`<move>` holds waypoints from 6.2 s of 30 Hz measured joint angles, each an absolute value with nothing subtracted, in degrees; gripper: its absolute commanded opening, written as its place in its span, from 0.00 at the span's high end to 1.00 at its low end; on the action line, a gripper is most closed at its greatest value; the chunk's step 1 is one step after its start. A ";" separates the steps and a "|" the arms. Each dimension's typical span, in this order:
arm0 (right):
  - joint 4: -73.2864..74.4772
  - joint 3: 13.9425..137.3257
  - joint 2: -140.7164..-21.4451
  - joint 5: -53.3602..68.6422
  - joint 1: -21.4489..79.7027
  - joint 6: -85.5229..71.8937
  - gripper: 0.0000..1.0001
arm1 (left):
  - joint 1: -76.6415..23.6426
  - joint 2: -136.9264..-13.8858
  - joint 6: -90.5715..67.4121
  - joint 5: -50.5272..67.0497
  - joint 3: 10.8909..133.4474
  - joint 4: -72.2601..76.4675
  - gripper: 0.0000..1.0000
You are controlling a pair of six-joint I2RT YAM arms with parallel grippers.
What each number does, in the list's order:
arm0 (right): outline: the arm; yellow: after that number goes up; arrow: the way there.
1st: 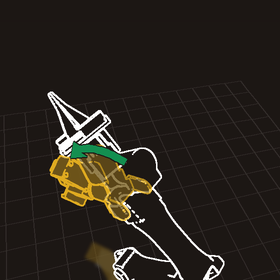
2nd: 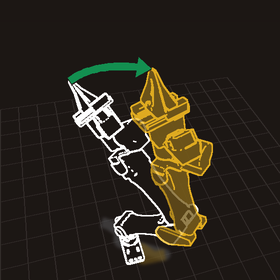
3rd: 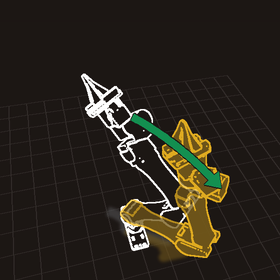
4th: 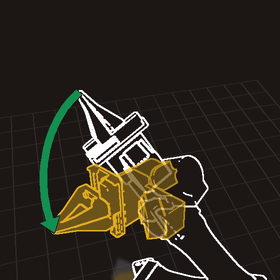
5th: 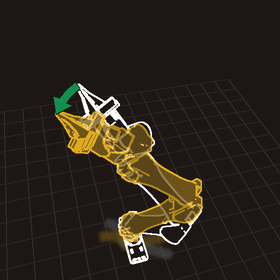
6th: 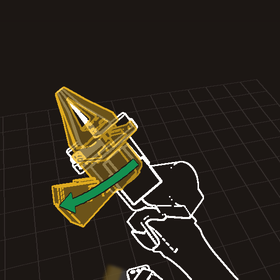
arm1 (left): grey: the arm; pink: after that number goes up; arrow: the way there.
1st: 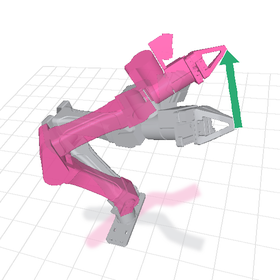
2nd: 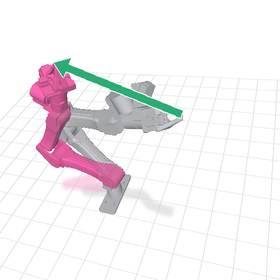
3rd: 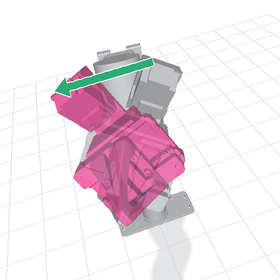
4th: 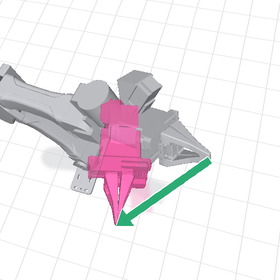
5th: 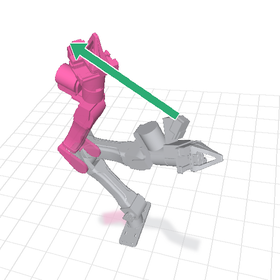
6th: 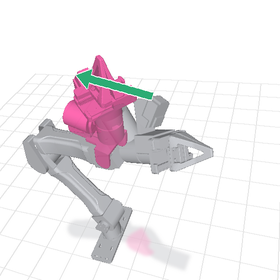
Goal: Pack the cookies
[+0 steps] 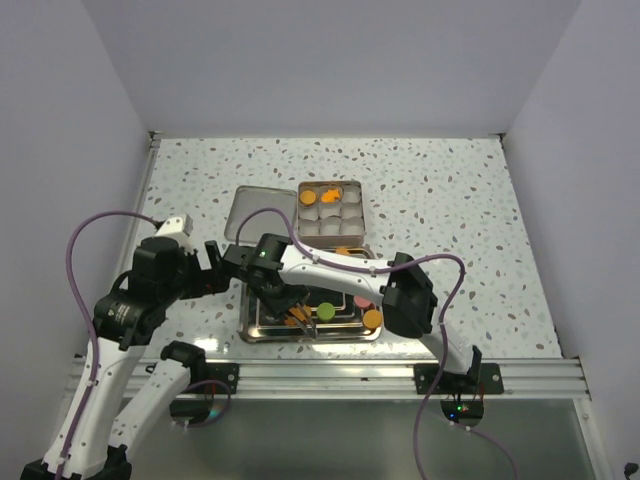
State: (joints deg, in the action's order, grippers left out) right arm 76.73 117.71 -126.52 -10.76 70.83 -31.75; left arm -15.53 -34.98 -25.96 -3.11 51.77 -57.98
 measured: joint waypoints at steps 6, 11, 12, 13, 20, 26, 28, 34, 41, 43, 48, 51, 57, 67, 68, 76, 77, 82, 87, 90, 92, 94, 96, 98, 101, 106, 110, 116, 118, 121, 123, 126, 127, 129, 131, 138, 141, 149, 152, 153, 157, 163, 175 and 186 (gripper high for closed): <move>75.92 115.72 -126.34 -10.79 71.07 -31.33 0.60 | -15.53 -34.59 -25.93 -3.22 50.89 -58.72 0.00; 76.31 112.44 -126.37 -11.03 71.55 -30.79 0.62 | -15.51 -34.26 -26.52 -3.95 50.24 -58.61 0.00; 76.58 112.14 -126.37 -11.00 71.77 -30.65 0.62 | -15.51 -34.13 -26.37 -4.01 50.24 -58.41 0.00; 76.66 112.14 -126.37 -11.09 71.94 -30.61 0.62 | -15.53 -33.91 -26.46 -4.03 50.15 -58.67 0.00; 76.66 112.29 -126.23 -12.56 72.05 -30.61 0.65 | -15.53 -33.82 -26.59 -4.64 50.17 -58.81 0.00; 76.71 112.29 -123.81 -14.31 70.89 -30.94 0.65 | -15.53 -35.42 -27.53 -4.99 52.97 -58.22 0.00; 76.73 112.29 -122.23 -14.52 69.89 -30.96 0.64 | -15.51 -35.86 -27.73 -5.15 54.30 -57.89 0.00; 76.73 112.60 -117.21 -15.40 65.45 -30.92 0.62 | -15.51 -37.04 -27.94 -5.76 56.42 -57.80 0.00; 76.75 111.44 -114.45 -11.66 65.25 -31.03 0.61 | -15.51 -37.56 -28.01 -3.73 56.01 -57.36 0.00; 77.08 111.07 -113.58 -9.74 65.41 -31.40 0.60 | -15.51 -37.65 -28.21 -0.93 55.05 -56.16 0.00; 77.30 113.54 -111.94 -6.22 65.60 -33.10 0.60 | -15.51 -39.68 -31.18 6.09 53.43 -52.18 0.00; 77.17 117.05 -111.55 -5.72 65.60 -34.11 0.60 | -15.51 -42.74 -34.72 9.43 53.45 -48.97 0.00; 77.19 122.93 -111.04 -5.52 65.49 -35.55 0.60 | -15.51 -50.81 -42.15 15.29 54.70 -45.69 0.00; 78.17 132.79 -111.26 -9.82 63.88 -36.05 0.61 | -15.38 -56.60 -55.16 23.20 57.19 -43.66 0.00; 78.19 132.84 -111.26 -10.00 63.77 -36.07 0.61 | -15.38 -56.73 -56.27 23.81 57.17 -43.22 0.00; 78.00 132.09 -111.22 -10.66 63.64 -36.53 0.61 | -15.40 -60.05 -63.44 26.52 56.66 -39.75 0.00; 77.93 131.94 -111.22 -10.48 63.64 -36.56 0.61 | -15.40 -60.60 -64.10 26.57 56.66 -39.29 0.00; 75.99 131.00 -110.67 -9.26 63.64 -36.75 0.60 | -15.40 -63.09 -66.67 26.61 56.66 -36.64 0.07; 72.62 127.57 -108.01 -7.90 63.61 -37.43 0.60 | -15.40 -64.20 -69.01 26.52 56.66 -34.48 0.30; 71.05 126.10 -106.83 -7.55 63.57 -37.80 0.61 | -15.38 -64.25 -70.50 26.46 56.66 -33.08 0.46; 70.32 125.89 -106.69 -7.29 63.53 -38.00 0.60 | -15.38 -64.25 -71.26 26.41 56.66 -32.21 0.50; 69.43 125.60 -106.69 -6.76 63.48 -38.22 0.60 | -15.29 -64.25 -71.70 26.41 56.66 -31.64 0.52; 69.08 125.23 -106.69 -6.50 63.44 -38.44 0.60 | -15.07 -64.23 -72.47 26.44 56.55 -30.92 0.55; 68.73 124.88 -106.69 -6.44 63.40 -38.57 0.59 | -14.81 -64.10 -73.10 26.46 56.27 -30.72 0.57; 68.29 124.53 -106.69 -6.24 63.35 -38.68 0.58 | -14.41 -63.64 -73.84 26.44 55.64 -30.44 0.59; 66.76 123.28 -106.69 -5.56 63.33 -39.09 0.52 | -13.10 -62.26 -75.07 26.33 55.40 -30.39 0.66; 65.14 121.84 -106.69 -4.60 63.31 -39.57 0.48 | -12.36 -60.66 -76.53 25.52 55.40 -30.37 0.70; 63.00 120.55 -106.69 -3.33 63.31 -40.56 0.43 | -11.77 -58.04 -78.52 23.11 55.40 -29.85 0.75; 62.24 120.09 -106.69 -3.11 63.31 -40.77 0.40 | -11.62 -57.17 -79.00 22.22 55.37 -29.56 0.75; 61.63 119.70 -106.69 -2.96 63.31 -41.06 0.38 | -11.40 -56.31 -79.13 21.17 55.37 -29.52 0.76; 61.36 119.59 -106.69 -2.96 63.26 -41.17 0.37 | -11.25 -56.03 -79.55 20.67 55.37 -29.52 0.76; 61.34 119.59 -106.69 -2.92 63.26 -41.21 0.37 | -11.22 -55.86 -80.25 20.10 55.37 -29.50 0.76; 61.34 119.59 -106.69 -2.90 63.26 -41.21 0.37 | -11.20 -55.79 -80.44 19.88 55.37 -29.50 0.76; 61.30 119.59 -106.69 -2.85 63.29 -41.23 0.37 | -11.20 -55.70 -80.82 19.49 55.37 -29.45 0.76; 61.23 119.59 -106.69 -2.83 63.33 -41.32 0.38 | -11.20 -55.64 -81.12 19.09 55.37 -29.41 0.76; 61.14 119.59 -106.69 -2.79 63.51 -41.60 0.39 | -11.05 -55.02 -82.00 17.63 55.37 -27.38 0.76; 61.10 119.59 -106.69 -2.74 63.59 -41.65 0.40 | -10.76 -54.65 -82.00 17.41 55.37 -25.89 0.76; 60.88 120.11 -107.22 -1.89 63.86 -41.54 0.58 | -10.20 -53.69 -81.89 16.95 54.83 -23.00 0.75; 61.45 120.64 -107.79 -1.89 63.86 -41.28 0.62 | -10.13 -53.67 -81.82 16.67 54.35 -22.90 0.71; 61.65 120.88 -107.98 -1.89 63.86 -41.23 0.62 | -10.13 -53.67 -81.80 16.62 54.26 -22.85 0.70; 62.57 121.97 -108.49 -1.93 63.86 -41.12 0.63 | -10.11 -53.67 -81.62 16.62 54.22 -22.87 0.55; 64.93 122.78 -108.71 -2.31 63.61 -40.95 0.63 | -9.87 -53.76 -79.79 16.21 54.26 -24.12 0.28; 68.49 122.41 -108.33 -4.89 60.40 -39.81 0.64 | -9.47 -54.92 -71.66 14.48 56.42 -35.09 0.16; 73.17 113.36 -105.67 -6.79 62.76 -36.16 0.60 | -8.21 -52.84 -57.45 5.30 67.96 -48.77 0.03</move>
State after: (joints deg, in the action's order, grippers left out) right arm 73.17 113.36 -105.67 -6.79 62.76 -36.16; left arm -8.21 -52.84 -57.45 5.30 67.96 -48.77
